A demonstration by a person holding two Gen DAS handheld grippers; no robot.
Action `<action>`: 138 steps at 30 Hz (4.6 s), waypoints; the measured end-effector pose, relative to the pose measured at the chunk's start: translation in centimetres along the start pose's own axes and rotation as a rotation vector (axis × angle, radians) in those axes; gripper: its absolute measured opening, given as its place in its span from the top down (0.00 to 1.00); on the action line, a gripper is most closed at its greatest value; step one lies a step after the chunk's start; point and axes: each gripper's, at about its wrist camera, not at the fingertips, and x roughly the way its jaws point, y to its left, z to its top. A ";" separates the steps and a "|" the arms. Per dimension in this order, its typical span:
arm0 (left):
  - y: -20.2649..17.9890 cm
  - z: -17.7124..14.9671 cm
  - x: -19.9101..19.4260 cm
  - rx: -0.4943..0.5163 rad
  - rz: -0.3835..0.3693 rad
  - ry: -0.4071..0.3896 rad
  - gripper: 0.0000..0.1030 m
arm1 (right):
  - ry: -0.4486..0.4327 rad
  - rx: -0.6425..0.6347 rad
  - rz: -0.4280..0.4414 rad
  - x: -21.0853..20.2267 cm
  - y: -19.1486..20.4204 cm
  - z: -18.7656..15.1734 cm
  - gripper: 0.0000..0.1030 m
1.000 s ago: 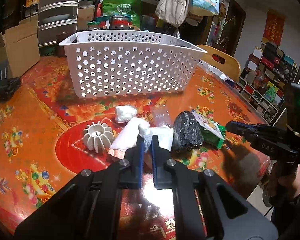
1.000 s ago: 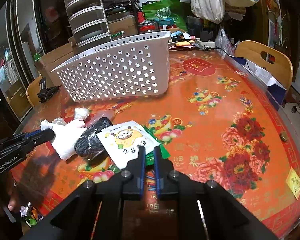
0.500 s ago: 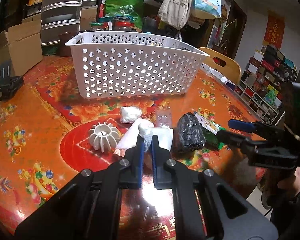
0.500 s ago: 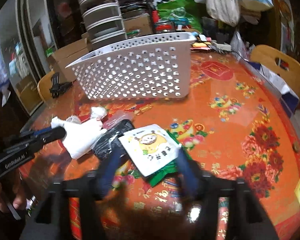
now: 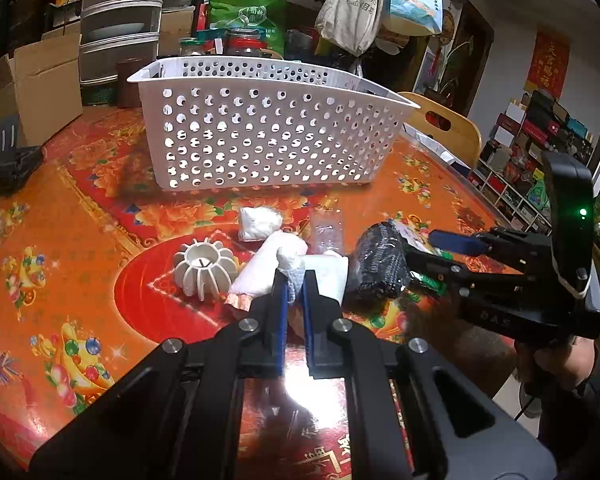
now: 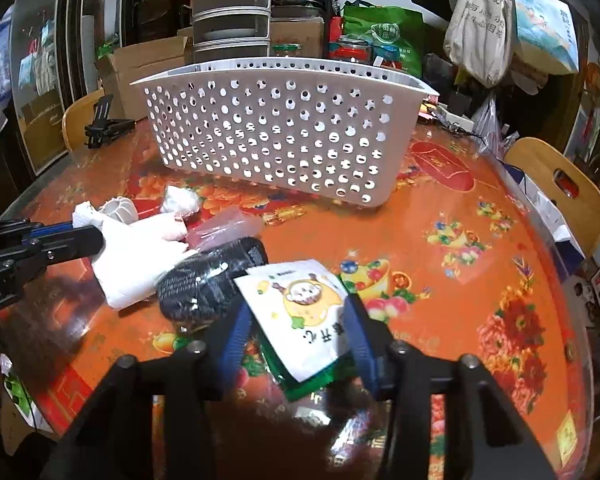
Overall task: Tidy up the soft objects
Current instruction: 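Lift the white cloth with the left tool while the right tool lifts the snack bag toward the basket, then open the left tool over the basket while the right tool releases the snack bag inside, then withdraw both open tools from the basket back over the table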
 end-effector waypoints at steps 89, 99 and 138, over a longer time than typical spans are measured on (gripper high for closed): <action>7.4 24.5 12.1 -0.118 0.135 0.132 0.76 | 0.149 0.069 0.040 9.9 -3.7 22.7 0.98; 6.3 24.6 9.6 -0.072 0.148 0.060 0.23 | 0.116 0.104 0.066 8.2 -4.2 22.6 0.30; 3.2 7.4 -9.8 -0.055 0.192 -0.022 0.00 | -0.127 0.181 0.058 -10.2 -3.4 3.5 0.00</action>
